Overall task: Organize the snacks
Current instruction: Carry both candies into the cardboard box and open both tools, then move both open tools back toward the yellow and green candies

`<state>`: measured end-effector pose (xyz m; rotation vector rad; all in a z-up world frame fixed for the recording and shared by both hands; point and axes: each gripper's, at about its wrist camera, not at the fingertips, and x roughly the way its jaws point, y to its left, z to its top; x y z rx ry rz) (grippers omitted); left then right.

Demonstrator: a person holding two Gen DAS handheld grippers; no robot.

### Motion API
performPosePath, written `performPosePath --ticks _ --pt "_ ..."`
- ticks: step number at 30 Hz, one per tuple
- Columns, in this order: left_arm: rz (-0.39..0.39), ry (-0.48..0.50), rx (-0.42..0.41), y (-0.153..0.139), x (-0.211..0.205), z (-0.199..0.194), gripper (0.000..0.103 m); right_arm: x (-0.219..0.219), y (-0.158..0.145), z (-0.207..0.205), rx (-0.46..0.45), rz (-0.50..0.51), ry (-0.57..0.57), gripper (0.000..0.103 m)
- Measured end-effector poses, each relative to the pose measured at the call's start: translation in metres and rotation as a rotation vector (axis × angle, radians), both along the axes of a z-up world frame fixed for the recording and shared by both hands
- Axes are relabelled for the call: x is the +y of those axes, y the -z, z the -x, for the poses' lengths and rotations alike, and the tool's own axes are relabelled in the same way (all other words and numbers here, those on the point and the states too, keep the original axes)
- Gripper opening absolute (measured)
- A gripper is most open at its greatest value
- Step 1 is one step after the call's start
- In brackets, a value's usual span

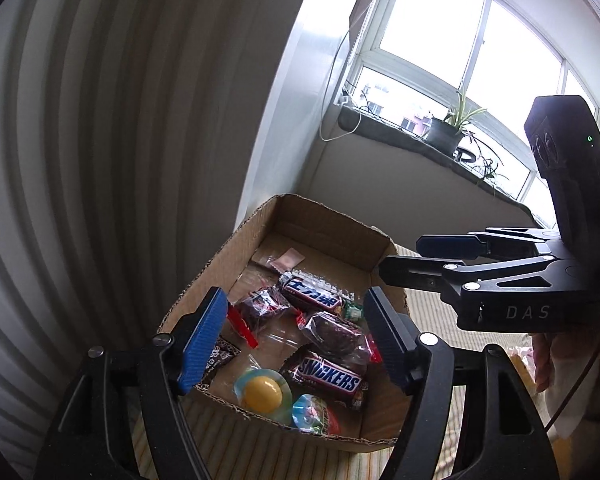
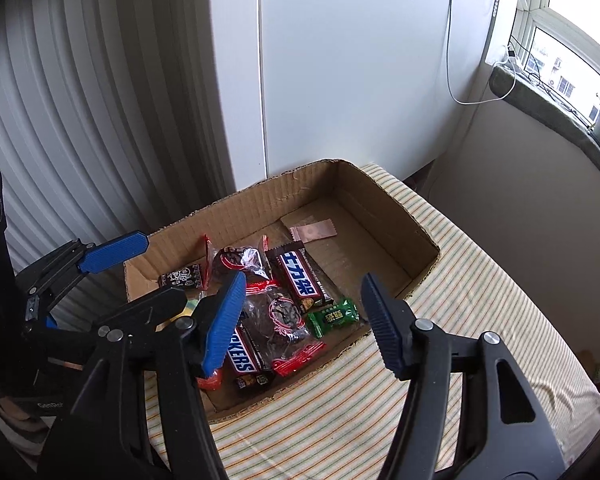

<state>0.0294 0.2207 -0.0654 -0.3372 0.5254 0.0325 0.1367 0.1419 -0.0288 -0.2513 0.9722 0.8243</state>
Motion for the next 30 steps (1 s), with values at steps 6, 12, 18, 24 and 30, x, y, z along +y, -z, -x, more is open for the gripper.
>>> performPosePath --ticks 6,12,18,24,30 --pt "-0.008 0.006 -0.015 -0.006 -0.005 0.008 0.071 0.001 -0.006 0.006 -0.009 -0.006 -0.007 0.063" --pt "-0.011 0.007 -0.012 -0.007 -0.007 0.005 0.071 -0.005 -0.004 0.006 -0.001 -0.013 0.001 0.063" --pt "-0.031 0.016 -0.005 -0.008 -0.016 0.002 0.071 -0.030 0.000 0.007 0.012 -0.036 0.038 0.063" --pt "-0.071 0.067 -0.001 -0.016 -0.051 -0.004 0.071 -0.087 0.005 0.009 0.025 -0.063 0.119 0.063" --pt "-0.136 0.166 -0.008 -0.026 -0.110 -0.010 0.071 -0.173 0.007 0.010 0.027 -0.087 0.249 0.063"
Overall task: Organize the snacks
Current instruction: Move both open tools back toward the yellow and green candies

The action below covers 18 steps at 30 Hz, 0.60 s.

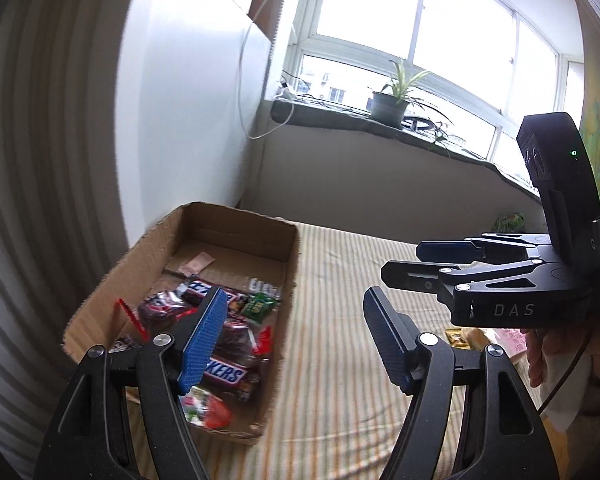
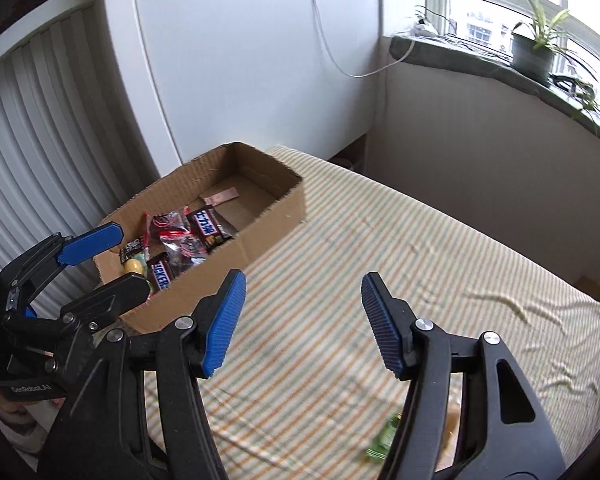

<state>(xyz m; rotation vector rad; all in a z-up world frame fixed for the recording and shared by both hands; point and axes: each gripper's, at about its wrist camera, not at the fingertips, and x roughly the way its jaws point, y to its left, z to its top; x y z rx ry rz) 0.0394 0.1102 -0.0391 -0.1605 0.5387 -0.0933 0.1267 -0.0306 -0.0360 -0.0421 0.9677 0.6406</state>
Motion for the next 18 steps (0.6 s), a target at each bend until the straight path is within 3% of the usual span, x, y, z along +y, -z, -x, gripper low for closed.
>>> performPosePath --ticks 10,18 --pt "-0.077 0.201 -0.011 -0.011 -0.114 -0.007 0.071 -0.151 0.004 0.024 0.009 -0.017 0.233 0.067" --pt "-0.117 0.264 -0.008 -0.013 -0.149 -0.006 0.071 -0.175 0.005 0.030 0.002 -0.030 0.260 0.067"
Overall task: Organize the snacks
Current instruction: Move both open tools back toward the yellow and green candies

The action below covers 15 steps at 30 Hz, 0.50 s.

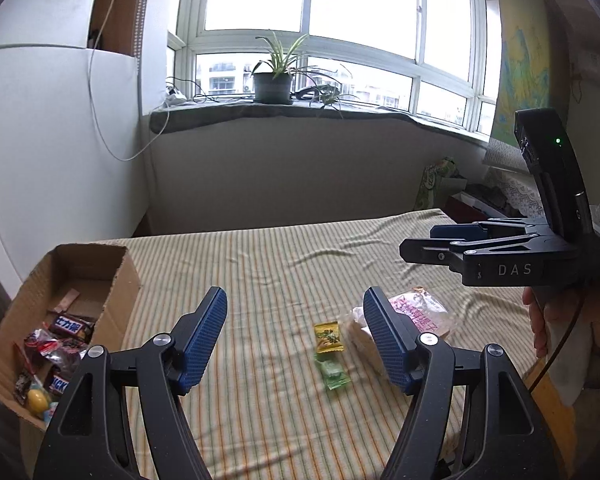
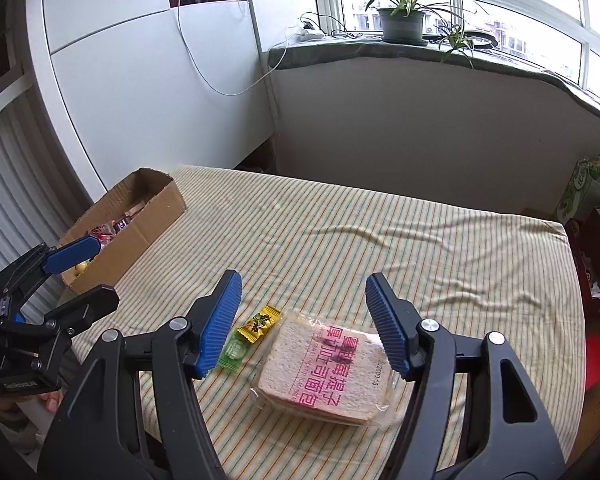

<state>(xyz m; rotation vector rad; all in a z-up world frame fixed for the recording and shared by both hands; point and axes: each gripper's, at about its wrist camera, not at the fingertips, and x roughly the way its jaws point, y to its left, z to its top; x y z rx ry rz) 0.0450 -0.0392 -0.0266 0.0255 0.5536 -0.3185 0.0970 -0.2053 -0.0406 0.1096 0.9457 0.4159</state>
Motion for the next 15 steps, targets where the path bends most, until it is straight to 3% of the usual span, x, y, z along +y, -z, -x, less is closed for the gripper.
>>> performPosePath --ticks 7,12,15 --pt "-0.003 -0.015 0.006 0.002 0.002 -0.002 0.071 0.021 0.008 -0.006 0.021 0.028 -0.055 0.067" --pt "0.013 -0.008 0.046 0.019 -0.004 -0.009 0.071 0.053 0.026 -0.020 0.091 0.122 -0.181 0.068" --pt "0.038 0.002 0.109 0.045 -0.012 -0.015 0.071 0.080 0.049 -0.029 0.157 0.202 -0.292 0.068"
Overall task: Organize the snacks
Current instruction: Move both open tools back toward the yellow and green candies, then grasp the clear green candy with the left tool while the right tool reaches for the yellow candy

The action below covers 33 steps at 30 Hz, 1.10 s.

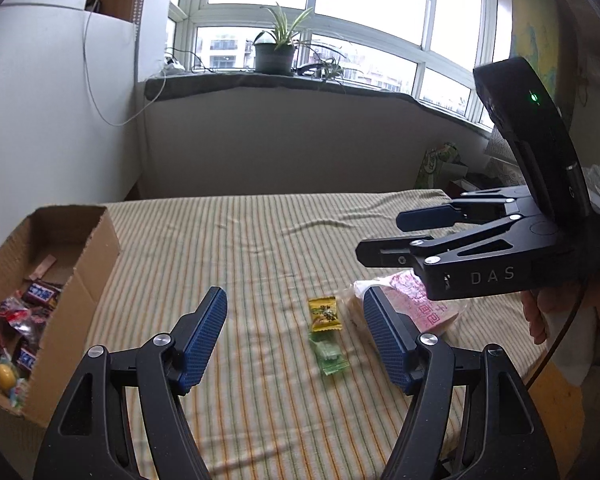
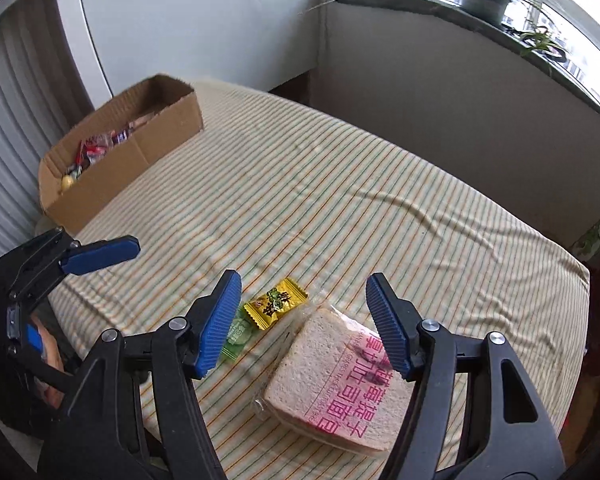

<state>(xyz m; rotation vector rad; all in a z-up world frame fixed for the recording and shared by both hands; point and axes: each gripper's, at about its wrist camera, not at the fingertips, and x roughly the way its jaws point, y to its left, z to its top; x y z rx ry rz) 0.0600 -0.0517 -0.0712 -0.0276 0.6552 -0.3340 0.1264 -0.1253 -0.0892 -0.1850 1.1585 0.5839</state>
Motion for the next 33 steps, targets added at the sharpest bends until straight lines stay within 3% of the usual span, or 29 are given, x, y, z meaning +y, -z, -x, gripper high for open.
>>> performPosePath --ticks 4,9,18,23,25,27,28,30,33 --pt "0.057 -0.011 0.114 0.043 -0.012 -0.001 0.071 0.030 0.034 -0.011 0.126 0.090 -0.164 0.068" --pt "0.078 -0.046 0.136 0.064 -0.020 0.000 0.071 0.041 0.057 -0.013 0.196 0.185 -0.275 0.068" --pt "0.077 -0.064 0.146 0.074 -0.021 -0.015 0.071 0.042 0.073 -0.020 0.231 0.185 -0.295 0.067" --pt "0.062 -0.054 0.147 0.075 -0.025 -0.020 0.070 0.034 0.076 -0.021 0.231 0.160 -0.301 0.053" --pt "0.049 -0.049 0.145 0.075 -0.029 -0.022 0.070 0.030 0.076 -0.021 0.226 0.146 -0.308 0.041" --pt "0.040 -0.040 0.143 0.075 -0.032 -0.022 0.050 0.022 0.075 -0.023 0.219 0.136 -0.309 0.033" --pt "0.030 -0.041 0.145 0.076 -0.034 -0.024 0.045 0.020 0.076 -0.024 0.215 0.131 -0.306 0.029" --pt "0.023 -0.033 0.144 0.077 -0.035 -0.026 0.021 0.015 0.077 -0.026 0.215 0.108 -0.300 0.028" --pt "0.038 -0.024 0.145 0.078 -0.032 -0.027 0.020 0.007 0.076 -0.029 0.207 0.084 -0.298 0.026"
